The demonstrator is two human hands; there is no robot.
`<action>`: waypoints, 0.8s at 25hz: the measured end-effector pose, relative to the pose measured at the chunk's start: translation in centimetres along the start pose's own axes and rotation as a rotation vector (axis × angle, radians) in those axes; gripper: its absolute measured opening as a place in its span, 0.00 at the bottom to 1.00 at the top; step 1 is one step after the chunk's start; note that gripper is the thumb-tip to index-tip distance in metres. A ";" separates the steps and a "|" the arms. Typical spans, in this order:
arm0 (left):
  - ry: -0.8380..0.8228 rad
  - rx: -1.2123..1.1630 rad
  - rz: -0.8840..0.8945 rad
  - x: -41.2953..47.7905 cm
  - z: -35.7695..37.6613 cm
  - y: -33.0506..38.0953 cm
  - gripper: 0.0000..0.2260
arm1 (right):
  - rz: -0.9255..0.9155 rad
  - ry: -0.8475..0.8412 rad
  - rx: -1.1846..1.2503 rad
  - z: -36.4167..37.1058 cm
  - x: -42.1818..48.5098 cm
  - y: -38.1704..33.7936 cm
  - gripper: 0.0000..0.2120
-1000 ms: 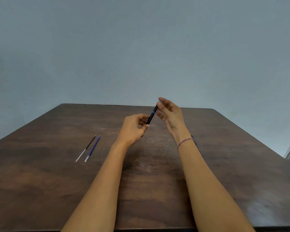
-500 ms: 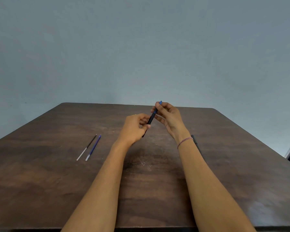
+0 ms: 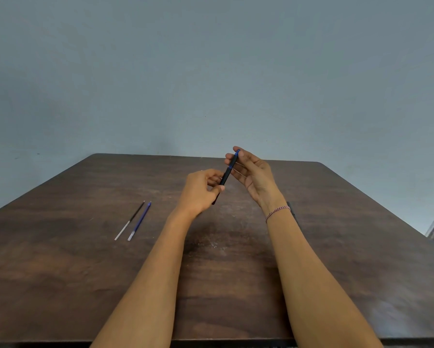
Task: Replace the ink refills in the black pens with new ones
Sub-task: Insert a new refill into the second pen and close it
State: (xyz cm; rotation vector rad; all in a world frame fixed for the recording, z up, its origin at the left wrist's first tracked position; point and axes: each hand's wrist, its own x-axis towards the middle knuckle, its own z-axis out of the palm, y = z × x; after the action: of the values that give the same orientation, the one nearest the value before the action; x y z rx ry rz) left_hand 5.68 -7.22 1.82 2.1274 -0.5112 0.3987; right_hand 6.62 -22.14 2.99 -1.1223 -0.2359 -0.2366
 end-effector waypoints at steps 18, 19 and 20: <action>0.002 0.038 0.034 0.2 0.3 -0.2 0.13 | 0.040 0.019 -0.111 -0.4 0.1 -0.2 0.04; 0.006 0.039 0.042 0.2 0.3 -0.2 0.13 | 0.037 -0.001 -0.093 -0.4 0.1 -0.2 0.07; 0.010 0.036 0.047 0.2 0.3 -0.2 0.13 | 0.036 -0.029 -0.062 -0.5 0.1 -0.2 0.10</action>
State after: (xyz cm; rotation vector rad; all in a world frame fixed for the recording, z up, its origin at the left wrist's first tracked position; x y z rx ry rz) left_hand 5.93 -7.40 1.60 2.1503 -0.5526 0.4478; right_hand 6.69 -22.64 2.97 -1.1910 -0.2352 -0.1968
